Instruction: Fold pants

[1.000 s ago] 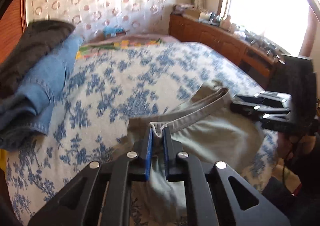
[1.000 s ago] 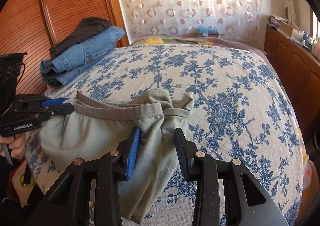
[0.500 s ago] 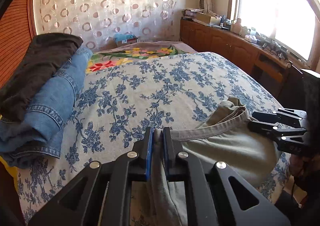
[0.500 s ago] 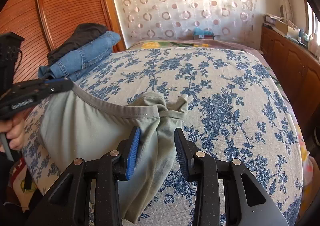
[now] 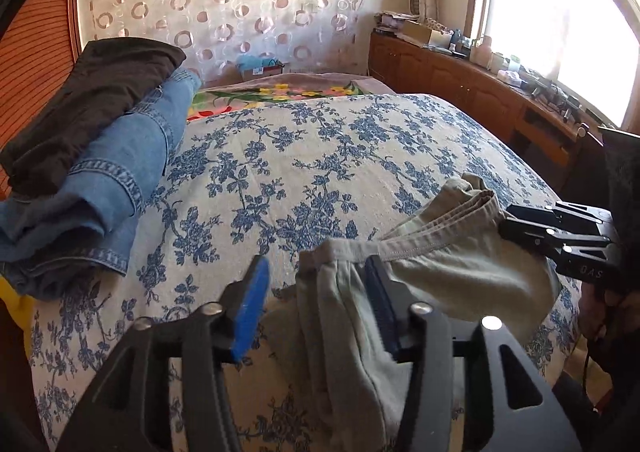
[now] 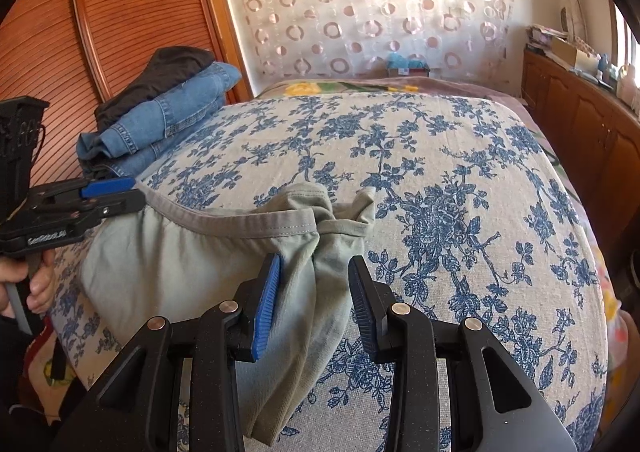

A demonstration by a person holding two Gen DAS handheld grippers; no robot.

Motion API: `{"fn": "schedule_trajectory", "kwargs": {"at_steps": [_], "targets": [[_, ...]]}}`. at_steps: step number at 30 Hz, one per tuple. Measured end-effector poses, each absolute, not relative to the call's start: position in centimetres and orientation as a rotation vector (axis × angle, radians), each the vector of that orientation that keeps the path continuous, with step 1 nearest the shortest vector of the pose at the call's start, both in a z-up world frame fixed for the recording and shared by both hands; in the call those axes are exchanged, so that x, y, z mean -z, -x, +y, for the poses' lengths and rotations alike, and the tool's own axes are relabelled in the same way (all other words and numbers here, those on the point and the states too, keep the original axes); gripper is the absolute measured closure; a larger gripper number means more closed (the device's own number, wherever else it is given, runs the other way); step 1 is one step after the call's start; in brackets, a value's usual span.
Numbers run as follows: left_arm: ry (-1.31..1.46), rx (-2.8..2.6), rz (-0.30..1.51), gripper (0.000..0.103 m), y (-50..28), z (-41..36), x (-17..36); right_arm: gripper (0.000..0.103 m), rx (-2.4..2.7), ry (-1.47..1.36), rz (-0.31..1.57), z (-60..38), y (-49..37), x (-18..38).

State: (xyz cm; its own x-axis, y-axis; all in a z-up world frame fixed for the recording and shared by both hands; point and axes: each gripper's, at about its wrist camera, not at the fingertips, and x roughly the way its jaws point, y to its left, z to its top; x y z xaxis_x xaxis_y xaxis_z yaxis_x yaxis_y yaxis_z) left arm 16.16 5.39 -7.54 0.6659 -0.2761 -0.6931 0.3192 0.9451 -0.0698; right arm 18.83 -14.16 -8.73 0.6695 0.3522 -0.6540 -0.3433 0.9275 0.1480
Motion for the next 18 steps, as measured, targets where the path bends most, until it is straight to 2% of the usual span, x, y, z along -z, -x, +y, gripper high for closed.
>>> {"fn": "schedule_trajectory", "kwargs": {"at_steps": [1,18], "targets": [[-0.054,0.341,0.77,0.038,-15.9,5.5,7.6,0.068,-0.392,-0.013,0.74,-14.2,-18.8,8.7],[-0.089,0.322,0.806,0.038,-14.6,5.3,10.7,0.068,-0.393,-0.01,0.742,-14.1,-18.8,8.8]]}}
